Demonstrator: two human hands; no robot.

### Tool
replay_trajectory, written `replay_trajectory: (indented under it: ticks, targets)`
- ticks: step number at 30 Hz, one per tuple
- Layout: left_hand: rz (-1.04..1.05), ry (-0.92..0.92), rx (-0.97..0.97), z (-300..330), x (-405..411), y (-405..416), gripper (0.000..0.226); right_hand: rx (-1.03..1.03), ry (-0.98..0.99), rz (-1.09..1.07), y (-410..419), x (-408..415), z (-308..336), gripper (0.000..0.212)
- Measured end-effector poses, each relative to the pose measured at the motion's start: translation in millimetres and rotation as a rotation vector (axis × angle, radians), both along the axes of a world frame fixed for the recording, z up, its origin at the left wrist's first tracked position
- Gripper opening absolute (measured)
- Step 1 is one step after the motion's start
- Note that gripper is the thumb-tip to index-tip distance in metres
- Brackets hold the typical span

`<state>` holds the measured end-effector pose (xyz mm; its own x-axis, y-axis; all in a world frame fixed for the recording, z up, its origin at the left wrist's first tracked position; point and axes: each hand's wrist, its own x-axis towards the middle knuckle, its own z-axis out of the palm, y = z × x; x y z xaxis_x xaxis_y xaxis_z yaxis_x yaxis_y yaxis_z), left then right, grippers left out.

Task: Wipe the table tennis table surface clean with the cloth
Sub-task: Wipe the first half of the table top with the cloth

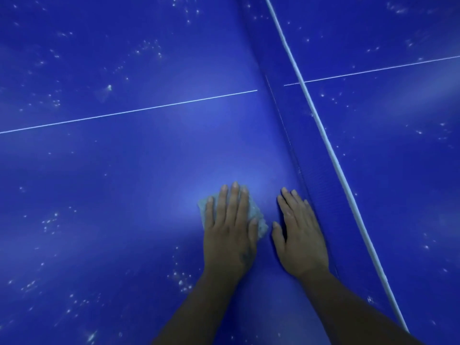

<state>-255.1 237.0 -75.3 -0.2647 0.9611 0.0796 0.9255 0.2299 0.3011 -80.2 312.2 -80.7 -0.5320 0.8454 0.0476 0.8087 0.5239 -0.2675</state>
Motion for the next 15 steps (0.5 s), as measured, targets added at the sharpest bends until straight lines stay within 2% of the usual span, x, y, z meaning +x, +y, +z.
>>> replay_trajectory:
  ticks: [4, 8, 12, 15]
  targets:
    - [-0.045, 0.025, 0.019, -8, -35, 64, 0.066, -0.027, -0.001, -0.005, 0, 1, 2, 0.062]
    - [0.148, 0.009, 0.021, -17, -103, 104, 0.064, -0.046, 0.000, -0.011, 1, 1, 3, 0.062]
    - [0.339, 0.008, -0.030, -10, -138, 48, 0.065, -0.046, 0.018, -0.011, 1, 0, 3, 0.061]
    - [0.428, 0.013, -0.078, 2, -111, -29, 0.066, -0.045, -0.012, -0.014, 1, -1, 3, 0.062]
